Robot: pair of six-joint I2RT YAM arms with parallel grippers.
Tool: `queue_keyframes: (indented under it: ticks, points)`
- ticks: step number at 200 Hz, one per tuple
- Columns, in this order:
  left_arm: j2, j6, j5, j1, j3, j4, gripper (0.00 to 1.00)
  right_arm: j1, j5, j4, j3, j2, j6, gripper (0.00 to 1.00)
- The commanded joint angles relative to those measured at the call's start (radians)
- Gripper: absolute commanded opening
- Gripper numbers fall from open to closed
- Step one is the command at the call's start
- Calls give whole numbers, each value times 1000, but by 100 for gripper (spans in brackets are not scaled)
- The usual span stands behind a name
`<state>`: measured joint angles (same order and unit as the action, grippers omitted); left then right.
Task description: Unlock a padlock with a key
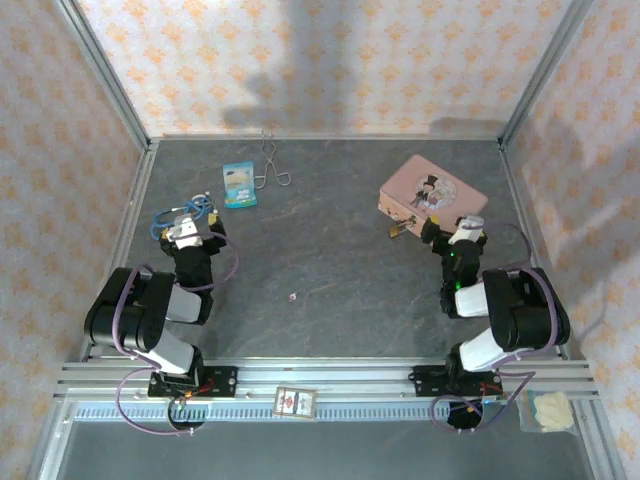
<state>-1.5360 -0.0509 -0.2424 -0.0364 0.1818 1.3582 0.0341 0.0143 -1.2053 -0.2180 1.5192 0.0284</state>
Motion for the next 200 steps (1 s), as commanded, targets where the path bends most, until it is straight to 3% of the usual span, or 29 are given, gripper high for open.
queue_keyframes:
  ticks: [1, 165, 181, 200]
  points:
    - [-4, 9, 12, 6, 16, 3, 99, 3, -4, -20, -17, -1, 11, 100]
    - [-3, 7, 25, 12, 18, -2, 99, 3, -2, -25, -13, -7, 13, 100]
    - [27, 4, -28, 1, 28, -31, 99, 18, 35, 44, -34, -52, 14, 100]
    - [127, -4, -113, -17, 68, -190, 99, 37, 97, 208, -88, -135, 7, 100]
